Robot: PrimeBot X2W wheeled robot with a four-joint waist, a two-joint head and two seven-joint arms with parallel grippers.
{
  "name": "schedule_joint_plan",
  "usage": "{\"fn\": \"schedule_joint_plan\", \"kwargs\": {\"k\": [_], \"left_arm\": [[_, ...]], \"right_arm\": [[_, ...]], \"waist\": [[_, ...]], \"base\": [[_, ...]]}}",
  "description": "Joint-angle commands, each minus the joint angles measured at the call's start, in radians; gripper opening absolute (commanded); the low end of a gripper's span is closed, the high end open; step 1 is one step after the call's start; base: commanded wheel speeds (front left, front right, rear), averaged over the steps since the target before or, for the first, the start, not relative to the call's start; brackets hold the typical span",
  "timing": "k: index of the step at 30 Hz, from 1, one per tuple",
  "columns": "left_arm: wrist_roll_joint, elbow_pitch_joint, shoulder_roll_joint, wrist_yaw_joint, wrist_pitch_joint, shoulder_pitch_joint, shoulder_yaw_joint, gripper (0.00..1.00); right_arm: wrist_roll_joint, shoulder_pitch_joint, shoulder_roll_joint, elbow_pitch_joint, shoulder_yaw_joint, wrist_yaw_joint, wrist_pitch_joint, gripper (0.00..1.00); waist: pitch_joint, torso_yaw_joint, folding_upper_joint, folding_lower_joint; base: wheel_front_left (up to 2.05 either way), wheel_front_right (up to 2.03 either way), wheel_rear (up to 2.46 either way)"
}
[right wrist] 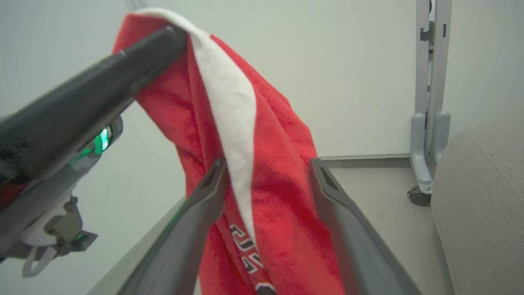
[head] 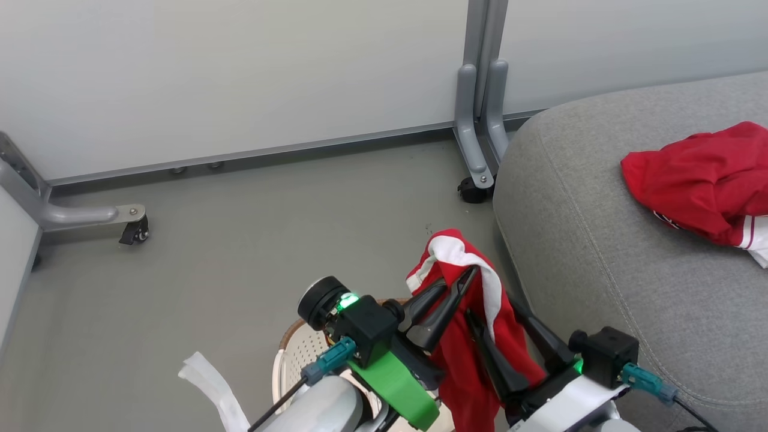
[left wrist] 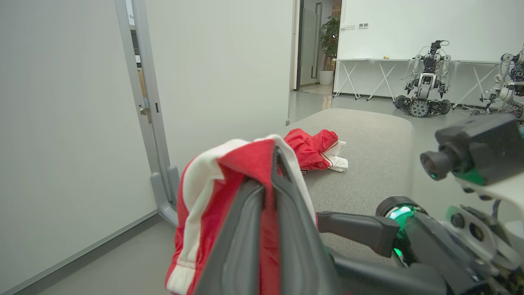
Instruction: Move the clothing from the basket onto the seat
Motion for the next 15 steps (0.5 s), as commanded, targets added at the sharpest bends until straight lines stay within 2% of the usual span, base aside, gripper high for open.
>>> {"fn": "schedule_joint_plan", "kwargs": {"k": [1,5,6,7,8,15], "left_arm": [[-0.006,-0.008,0.009,-0.002,-0.001,-0.020,-0.007,0.00],[-0.022,-0.022,0.015,-0.002,-0.001,-0.034,-0.030,0.00],[-0.025,-0.020,0.019,-0.003,-0.001,-0.037,-0.036,0.00],[-0.027,-0.015,0.023,-0.003,-0.001,-0.038,-0.040,0.00],[-0.028,-0.010,0.026,-0.003,-0.001,-0.039,-0.041,0.00],[-0.027,0.025,0.043,-0.003,-0.001,-0.019,-0.040,0.00]], "right_arm": [[0.014,-0.011,-0.005,0.019,0.013,0.000,-0.003,1.00],[0.032,-0.016,-0.008,0.057,0.040,0.000,-0.003,1.00],[0.036,-0.014,-0.008,0.063,0.043,0.000,-0.003,0.88],[0.040,-0.013,-0.009,0.067,0.049,0.000,-0.003,0.07],[0.046,-0.011,-0.011,0.071,0.057,0.000,-0.003,0.00],[0.052,-0.001,-0.017,0.052,0.030,0.000,-0.003,0.00]], "waist": [[0.003,0.006,0.0000,0.0001],[0.004,0.014,0.0000,0.0001],[0.003,0.015,0.0000,0.0001],[0.003,0.017,0.0000,0.0001],[0.003,0.018,0.0000,0.0001],[0.006,0.023,0.0000,0.0001]], "base": [[0.00,0.00,0.00],[0.00,0.00,0.00],[0.00,0.00,0.00],[0.00,0.00,0.00],[0.00,0.00,0.00],[0.00,0.00,0.00]]}}
